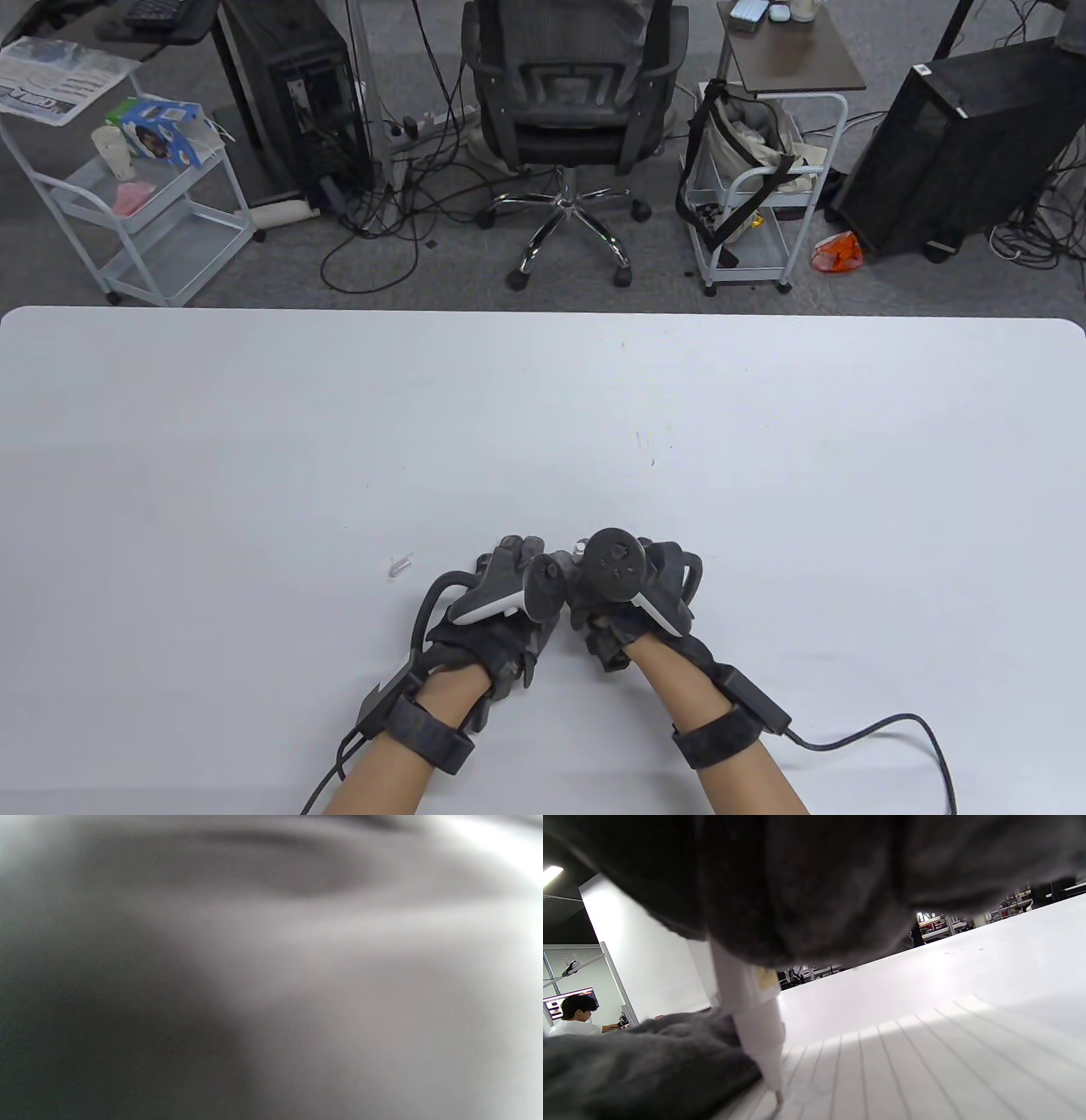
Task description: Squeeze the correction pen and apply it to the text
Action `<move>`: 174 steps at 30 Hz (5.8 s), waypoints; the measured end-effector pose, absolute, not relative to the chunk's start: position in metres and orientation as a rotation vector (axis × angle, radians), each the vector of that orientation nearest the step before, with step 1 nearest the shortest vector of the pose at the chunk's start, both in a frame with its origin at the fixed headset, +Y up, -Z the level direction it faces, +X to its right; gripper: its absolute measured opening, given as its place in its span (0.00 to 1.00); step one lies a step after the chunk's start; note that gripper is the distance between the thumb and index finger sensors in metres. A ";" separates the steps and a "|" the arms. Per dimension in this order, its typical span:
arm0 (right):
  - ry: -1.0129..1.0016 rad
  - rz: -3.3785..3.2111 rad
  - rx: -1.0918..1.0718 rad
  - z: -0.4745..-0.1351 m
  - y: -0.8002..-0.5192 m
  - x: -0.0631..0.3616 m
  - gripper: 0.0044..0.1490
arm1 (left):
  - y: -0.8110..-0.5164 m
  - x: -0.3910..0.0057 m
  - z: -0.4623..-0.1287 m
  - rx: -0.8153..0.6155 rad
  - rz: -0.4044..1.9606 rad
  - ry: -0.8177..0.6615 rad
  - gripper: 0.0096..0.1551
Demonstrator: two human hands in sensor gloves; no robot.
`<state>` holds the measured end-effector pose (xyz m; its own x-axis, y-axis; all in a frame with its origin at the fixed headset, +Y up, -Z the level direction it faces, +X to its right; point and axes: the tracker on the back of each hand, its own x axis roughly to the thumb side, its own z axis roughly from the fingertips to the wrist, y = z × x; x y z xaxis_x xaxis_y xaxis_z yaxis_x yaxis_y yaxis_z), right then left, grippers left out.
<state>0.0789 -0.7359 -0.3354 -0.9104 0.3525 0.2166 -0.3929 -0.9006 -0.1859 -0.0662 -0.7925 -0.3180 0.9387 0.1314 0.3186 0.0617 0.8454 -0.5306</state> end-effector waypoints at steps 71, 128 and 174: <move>-0.521 2.416 0.067 -0.308 -0.691 0.156 0.26 | -0.796 -0.071 -0.319 -0.602 0.076 -0.359 0.39; -0.380 2.032 -0.039 -0.301 -0.691 0.191 0.27 | -0.775 -0.225 -0.332 -0.258 0.017 0.093 0.38; -0.396 2.011 0.151 -0.290 -0.690 0.159 0.27 | -0.714 -0.126 -0.275 0.133 0.278 -0.362 0.27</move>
<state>0.1593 -0.6904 -0.2905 -0.4580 0.8449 0.2762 -0.8866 -0.4115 -0.2113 -0.1259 -0.7140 -0.2747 0.8978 0.2444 0.3664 -0.2918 0.9532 0.0791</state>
